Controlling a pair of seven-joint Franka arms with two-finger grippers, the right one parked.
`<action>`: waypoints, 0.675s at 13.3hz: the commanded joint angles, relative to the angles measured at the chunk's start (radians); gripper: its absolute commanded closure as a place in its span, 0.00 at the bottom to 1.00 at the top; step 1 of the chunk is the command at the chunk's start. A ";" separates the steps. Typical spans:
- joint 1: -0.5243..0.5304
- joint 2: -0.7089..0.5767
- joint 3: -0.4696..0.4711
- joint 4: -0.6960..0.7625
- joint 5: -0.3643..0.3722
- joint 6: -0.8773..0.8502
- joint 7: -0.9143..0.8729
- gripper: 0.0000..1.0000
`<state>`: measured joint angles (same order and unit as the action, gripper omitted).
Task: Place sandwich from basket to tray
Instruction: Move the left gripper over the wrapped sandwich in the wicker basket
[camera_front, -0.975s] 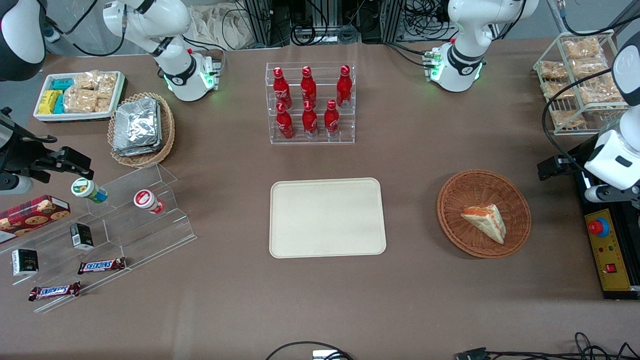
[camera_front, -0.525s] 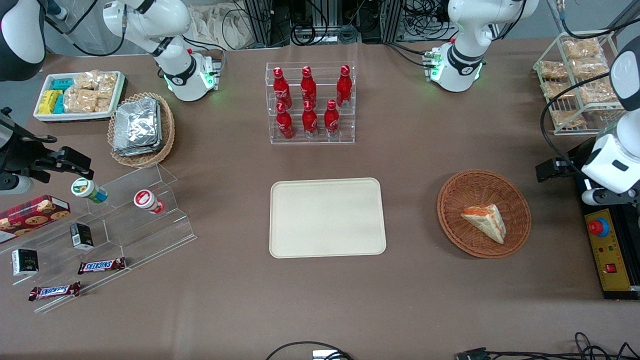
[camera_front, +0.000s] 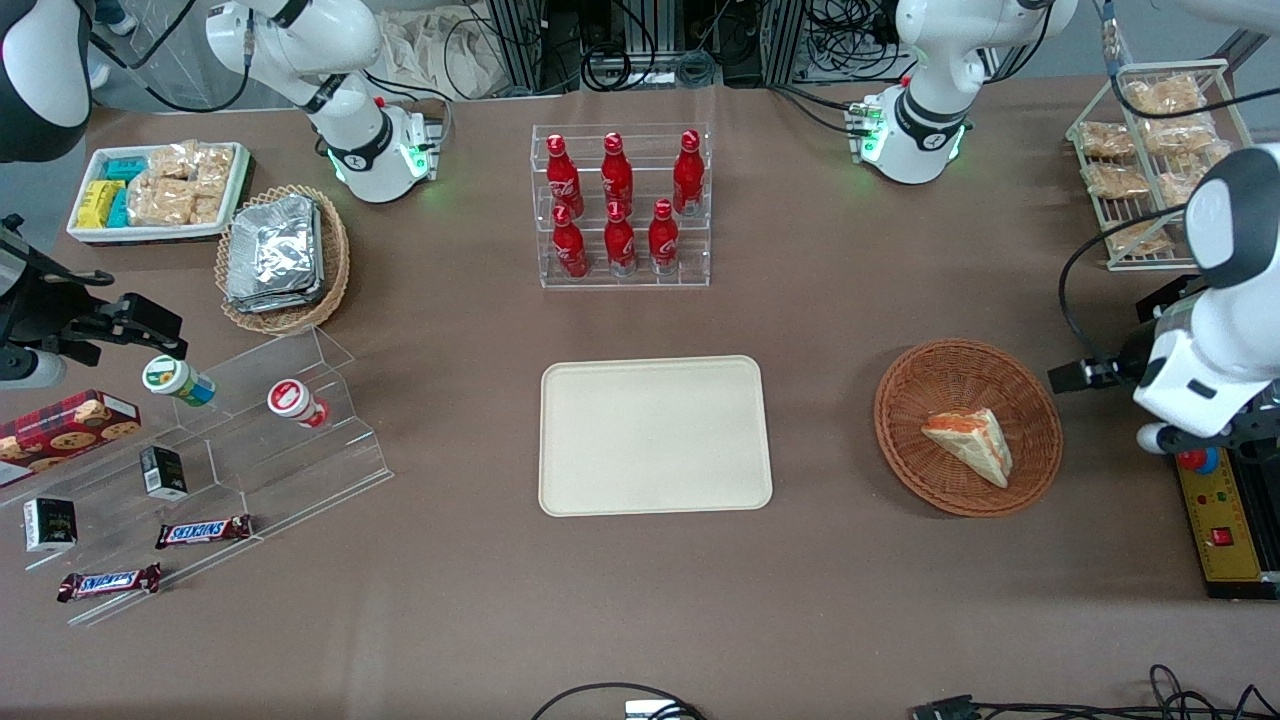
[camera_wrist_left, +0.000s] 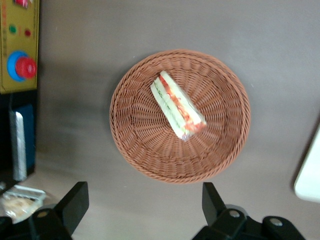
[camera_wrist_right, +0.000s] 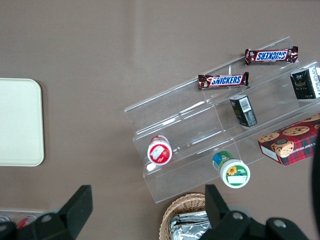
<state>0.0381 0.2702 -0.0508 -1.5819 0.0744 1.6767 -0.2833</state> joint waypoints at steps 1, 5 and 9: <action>0.003 0.030 -0.003 -0.035 -0.005 0.069 -0.205 0.00; 0.006 0.021 -0.003 -0.153 -0.005 0.221 -0.485 0.00; -0.003 0.063 -0.004 -0.182 -0.021 0.276 -0.602 0.00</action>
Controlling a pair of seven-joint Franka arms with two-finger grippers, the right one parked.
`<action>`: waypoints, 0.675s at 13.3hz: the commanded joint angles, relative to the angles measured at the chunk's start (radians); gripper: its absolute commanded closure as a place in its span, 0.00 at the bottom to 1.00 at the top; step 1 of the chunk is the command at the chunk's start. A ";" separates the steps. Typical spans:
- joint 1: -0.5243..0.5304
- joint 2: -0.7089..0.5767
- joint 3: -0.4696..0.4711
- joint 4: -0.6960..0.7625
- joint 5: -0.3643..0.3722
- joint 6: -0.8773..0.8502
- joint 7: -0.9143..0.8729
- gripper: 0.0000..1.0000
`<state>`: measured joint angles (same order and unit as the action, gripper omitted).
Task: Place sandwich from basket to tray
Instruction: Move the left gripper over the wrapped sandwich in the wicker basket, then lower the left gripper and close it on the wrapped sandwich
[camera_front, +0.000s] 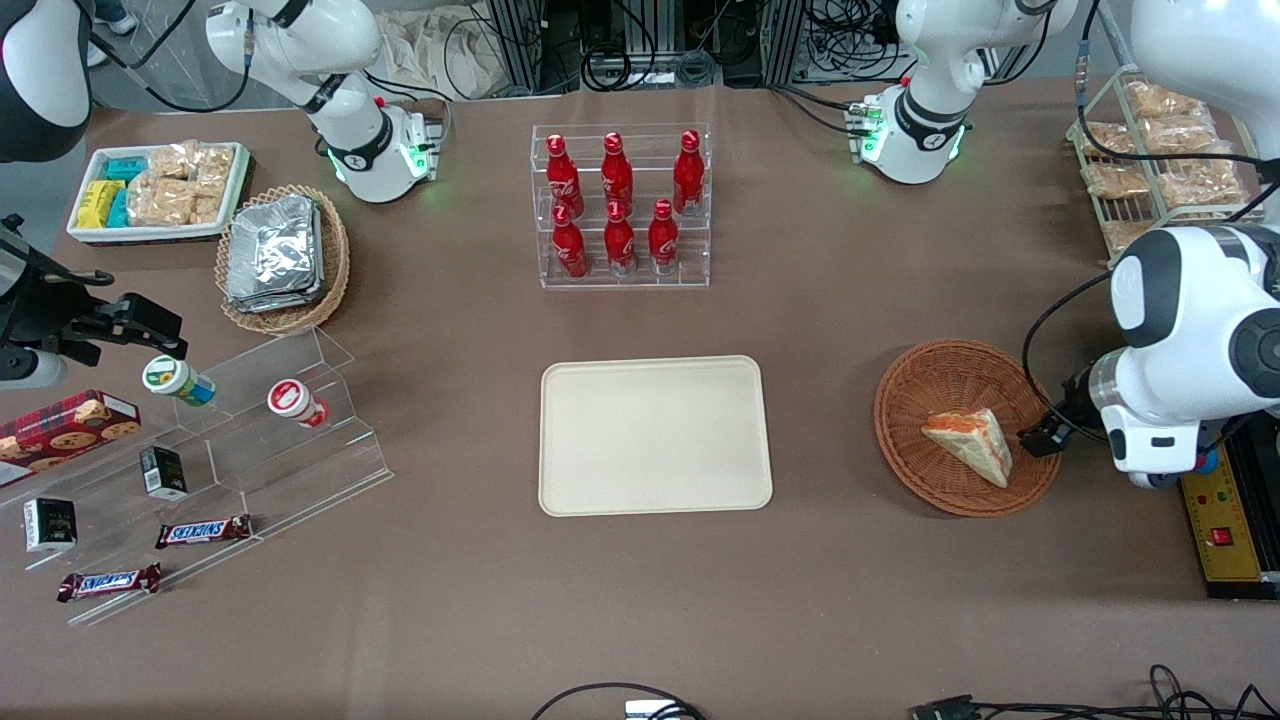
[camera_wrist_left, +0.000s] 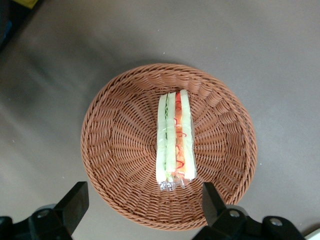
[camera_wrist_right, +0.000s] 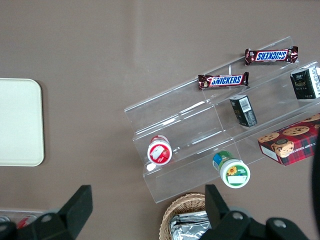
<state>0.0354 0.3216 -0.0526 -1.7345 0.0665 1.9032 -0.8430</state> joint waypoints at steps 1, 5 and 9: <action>0.003 0.017 -0.003 -0.078 -0.019 0.107 -0.045 0.00; 0.001 0.007 -0.003 -0.189 -0.030 0.252 -0.053 0.00; -0.014 0.030 -0.016 -0.311 -0.057 0.457 -0.045 0.00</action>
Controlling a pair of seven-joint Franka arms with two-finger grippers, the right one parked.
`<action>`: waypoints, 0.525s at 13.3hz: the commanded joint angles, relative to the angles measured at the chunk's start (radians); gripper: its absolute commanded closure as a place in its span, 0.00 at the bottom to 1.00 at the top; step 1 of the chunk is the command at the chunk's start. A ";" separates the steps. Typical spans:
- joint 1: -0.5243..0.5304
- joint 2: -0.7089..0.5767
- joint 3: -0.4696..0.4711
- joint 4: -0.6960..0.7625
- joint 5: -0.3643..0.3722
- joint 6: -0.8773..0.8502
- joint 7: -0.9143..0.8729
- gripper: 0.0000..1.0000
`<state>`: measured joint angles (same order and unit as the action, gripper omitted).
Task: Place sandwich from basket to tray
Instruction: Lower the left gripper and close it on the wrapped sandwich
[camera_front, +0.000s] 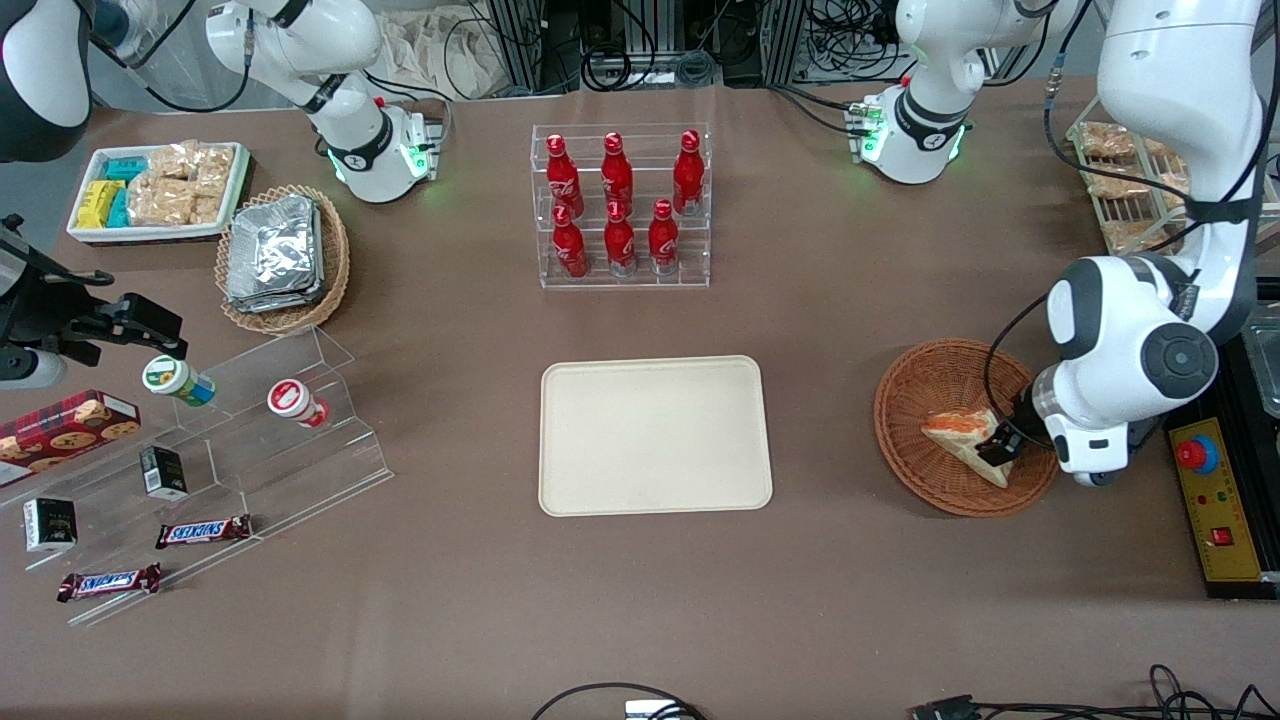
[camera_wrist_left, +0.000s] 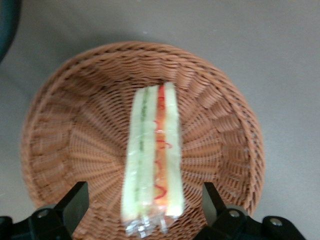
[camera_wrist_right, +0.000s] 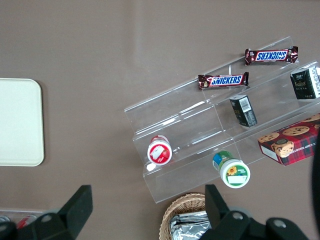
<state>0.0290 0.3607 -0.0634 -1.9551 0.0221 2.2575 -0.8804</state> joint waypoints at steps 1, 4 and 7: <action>-0.008 -0.017 -0.006 -0.138 -0.004 0.158 0.003 0.00; -0.006 -0.005 -0.006 -0.197 -0.004 0.235 0.034 0.00; -0.004 -0.002 -0.006 -0.176 -0.004 0.221 0.040 0.18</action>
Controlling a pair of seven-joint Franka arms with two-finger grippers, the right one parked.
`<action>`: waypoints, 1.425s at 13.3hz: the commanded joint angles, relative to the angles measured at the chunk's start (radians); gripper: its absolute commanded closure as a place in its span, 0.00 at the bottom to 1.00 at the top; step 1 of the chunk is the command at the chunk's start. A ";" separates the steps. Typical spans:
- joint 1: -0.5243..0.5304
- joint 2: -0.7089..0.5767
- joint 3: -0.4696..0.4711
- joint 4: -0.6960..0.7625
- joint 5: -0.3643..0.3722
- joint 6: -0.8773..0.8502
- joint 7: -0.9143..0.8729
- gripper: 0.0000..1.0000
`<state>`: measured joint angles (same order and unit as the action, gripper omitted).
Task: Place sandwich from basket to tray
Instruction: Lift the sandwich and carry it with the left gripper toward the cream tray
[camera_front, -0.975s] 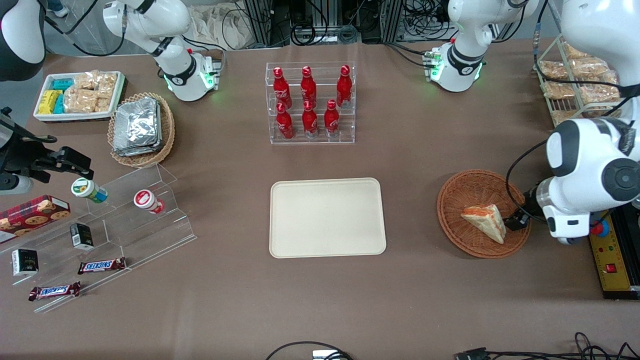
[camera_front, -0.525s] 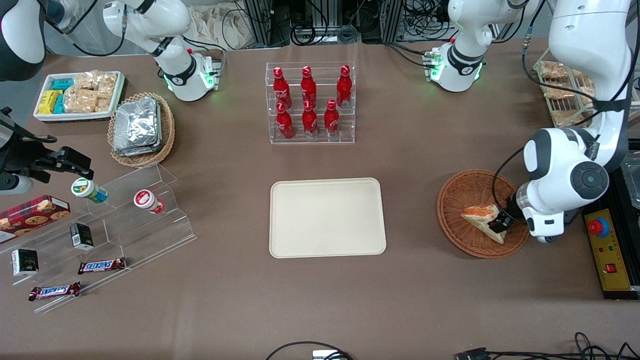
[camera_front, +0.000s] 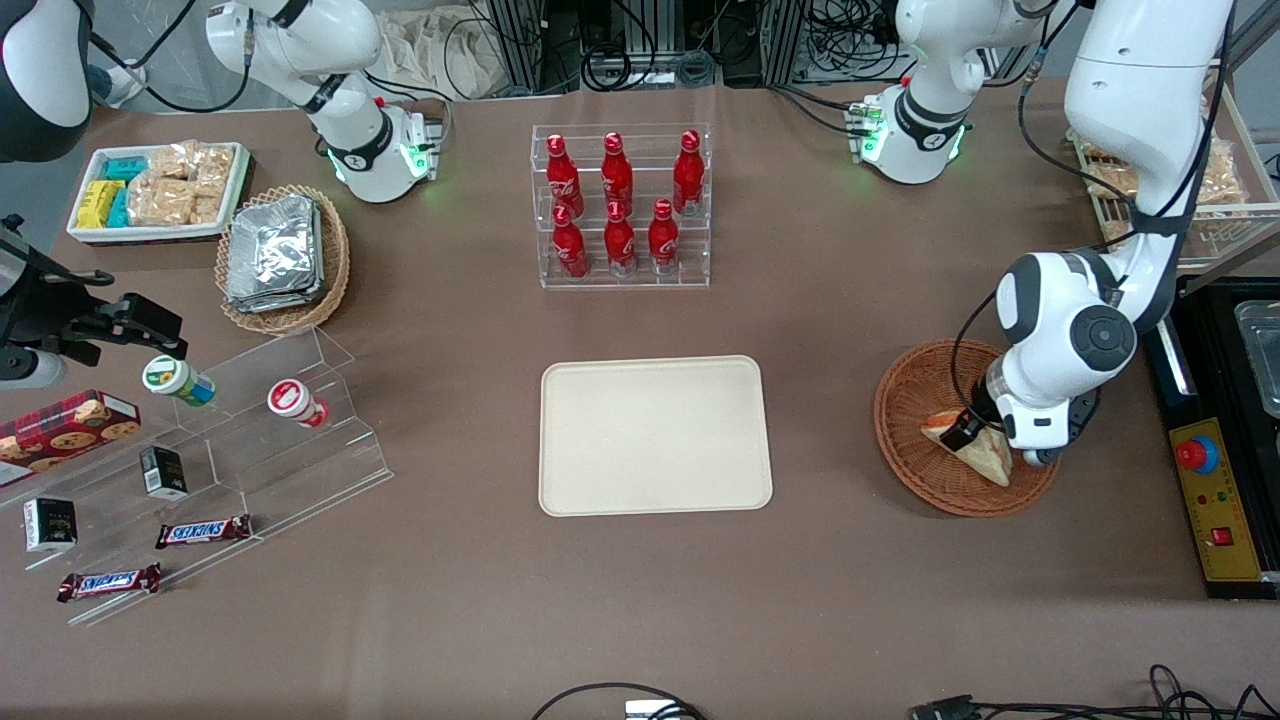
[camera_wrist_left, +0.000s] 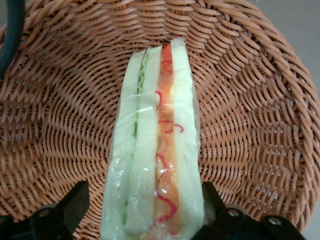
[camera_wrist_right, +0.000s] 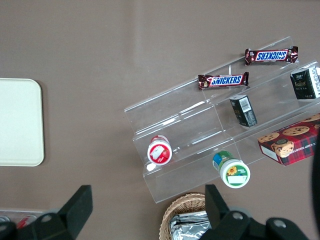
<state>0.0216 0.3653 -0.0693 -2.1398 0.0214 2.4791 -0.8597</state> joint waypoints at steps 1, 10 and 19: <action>0.003 -0.005 0.000 0.020 -0.001 -0.014 0.019 0.41; -0.136 -0.013 -0.003 0.459 0.006 -0.607 0.158 1.00; -0.529 0.260 -0.004 0.675 0.000 -0.504 0.149 1.00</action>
<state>-0.4669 0.5494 -0.0869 -1.5282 0.0218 1.9285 -0.7140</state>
